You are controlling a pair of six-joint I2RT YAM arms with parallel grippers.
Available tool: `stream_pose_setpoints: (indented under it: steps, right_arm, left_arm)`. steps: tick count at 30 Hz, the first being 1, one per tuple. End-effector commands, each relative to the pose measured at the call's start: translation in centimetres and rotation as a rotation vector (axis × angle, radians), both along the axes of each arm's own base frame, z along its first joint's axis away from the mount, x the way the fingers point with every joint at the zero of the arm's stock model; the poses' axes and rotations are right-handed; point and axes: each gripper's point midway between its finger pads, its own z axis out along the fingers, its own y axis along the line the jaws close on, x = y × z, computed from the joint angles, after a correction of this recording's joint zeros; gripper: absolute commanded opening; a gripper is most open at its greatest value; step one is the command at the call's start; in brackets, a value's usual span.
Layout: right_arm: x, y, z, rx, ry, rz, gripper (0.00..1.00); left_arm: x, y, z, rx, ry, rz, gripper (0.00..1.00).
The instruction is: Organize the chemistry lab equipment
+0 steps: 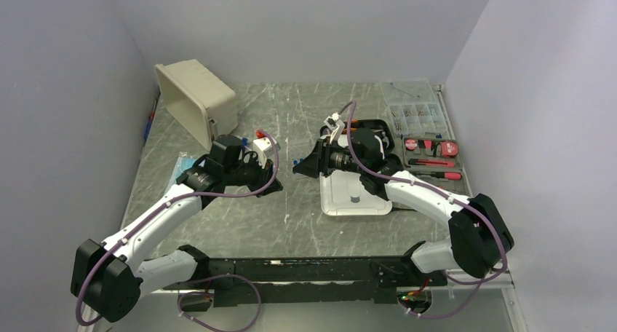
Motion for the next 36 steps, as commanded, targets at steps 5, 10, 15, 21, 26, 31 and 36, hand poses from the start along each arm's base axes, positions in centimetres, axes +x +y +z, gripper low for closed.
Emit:
stream_pose_setpoints:
  steps: [5, 10, 15, 21, 26, 31, 36]
  right_arm:
    - [-0.1, 1.1, 3.1, 0.062, -0.086, 0.051, 0.44]
    - [-0.3, 1.5, 3.1, 0.074, -0.075, 0.071, 0.39]
    - [-0.4, 1.7, 3.0, 0.086, -0.069, 0.084, 0.35]
    - [-0.5, 1.7, 3.1, 0.089, -0.07, 0.091, 0.31]
    - [-0.6, 1.9, 3.1, 0.092, -0.068, 0.102, 0.27]
    - [-0.6, 2.0, 2.9, 0.087, -0.067, 0.111, 0.25]
    - [-0.6, 2.2, 2.9, 0.086, -0.069, 0.113, 0.18]
  left_arm:
    - [0.0, -0.5, 1.5, -0.044, -0.049, -0.021, 0.04]
    - [0.1, -0.5, 1.7, -0.048, -0.056, -0.016, 0.03]
    - [0.1, -0.5, 1.7, -0.049, -0.055, -0.016, 0.03]
    - [0.1, -0.6, 1.6, -0.048, -0.051, -0.018, 0.02]
    - [0.1, -0.5, 1.5, -0.045, -0.051, -0.014, 0.02]
    - [0.3, -0.4, 1.5, -0.04, -0.054, -0.002, 0.02]
    - [0.2, -0.5, 1.5, -0.043, -0.049, -0.008, 0.01]
